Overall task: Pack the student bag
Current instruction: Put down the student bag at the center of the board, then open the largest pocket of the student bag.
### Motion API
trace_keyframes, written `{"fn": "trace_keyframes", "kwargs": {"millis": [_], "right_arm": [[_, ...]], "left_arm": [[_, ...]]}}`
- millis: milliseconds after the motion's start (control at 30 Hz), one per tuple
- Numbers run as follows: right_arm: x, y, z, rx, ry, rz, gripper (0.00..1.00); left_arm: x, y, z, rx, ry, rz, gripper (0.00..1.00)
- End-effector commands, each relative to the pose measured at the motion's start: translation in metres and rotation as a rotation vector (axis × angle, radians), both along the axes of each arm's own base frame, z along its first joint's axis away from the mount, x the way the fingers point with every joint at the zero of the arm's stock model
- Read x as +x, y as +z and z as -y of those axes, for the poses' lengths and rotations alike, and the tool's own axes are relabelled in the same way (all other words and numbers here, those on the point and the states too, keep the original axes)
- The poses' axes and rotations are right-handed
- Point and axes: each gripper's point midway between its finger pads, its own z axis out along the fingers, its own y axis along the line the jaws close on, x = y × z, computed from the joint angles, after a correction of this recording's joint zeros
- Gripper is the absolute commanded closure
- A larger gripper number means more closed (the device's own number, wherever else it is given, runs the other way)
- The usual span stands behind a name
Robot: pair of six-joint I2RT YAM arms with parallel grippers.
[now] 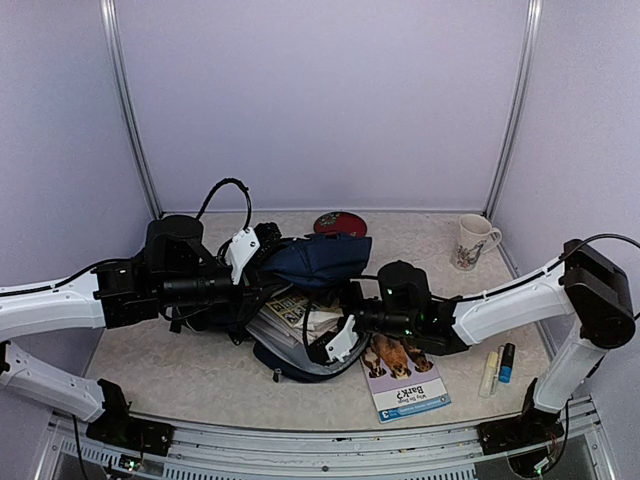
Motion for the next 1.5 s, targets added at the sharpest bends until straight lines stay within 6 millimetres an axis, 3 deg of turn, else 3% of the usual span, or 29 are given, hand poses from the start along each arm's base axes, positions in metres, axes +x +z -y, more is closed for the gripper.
{"fn": "trace_keyframes", "kwargs": {"millis": [0,200,433,500,533,667,733,800,1000,1167,1467], "right_arm": [[-0.004,0.021,0.001,0.064,0.003,0.007,0.0],[-0.037,0.006,0.023,-0.01,-0.029,-0.12,0.0],[-0.085,0.022,0.046,0.055,-0.055,-0.343,0.01],[-0.096,0.025,0.05,0.069,-0.055,-0.453,0.06],[-0.098,0.027,0.052,0.086,-0.069,-0.511,0.15],[-0.094,0.022,0.063,0.162,-0.166,-0.646,0.64],[-0.094,0.017,0.066,0.192,-0.169,-0.647,0.75],[-0.092,0.012,0.068,0.201,-0.166,-0.611,0.99],[-0.067,-0.017,0.06,0.09,-0.222,-0.474,1.0],[-0.029,-0.009,0.054,0.089,-0.23,-0.4,1.0],[0.005,-0.002,0.013,-0.005,-0.162,-0.236,1.0]], "left_arm": [[-0.02,0.085,0.012,-0.236,-0.102,0.147,1.0],[-0.019,0.084,0.012,-0.234,-0.099,0.144,1.0],[-0.019,0.082,0.014,-0.228,-0.098,0.138,1.0],[-0.019,0.083,0.014,-0.23,-0.098,0.139,1.0],[-0.019,0.083,0.014,-0.229,-0.098,0.14,1.0],[-0.017,0.082,0.013,-0.227,-0.093,0.14,1.0],[-0.017,0.082,0.014,-0.227,-0.091,0.14,1.0],[-0.017,0.081,0.014,-0.225,-0.094,0.139,1.0],[-0.017,0.08,0.015,-0.222,-0.095,0.136,1.0],[-0.018,0.08,0.015,-0.221,-0.098,0.137,1.0],[-0.02,0.077,0.018,-0.217,-0.112,0.129,1.0]]}}
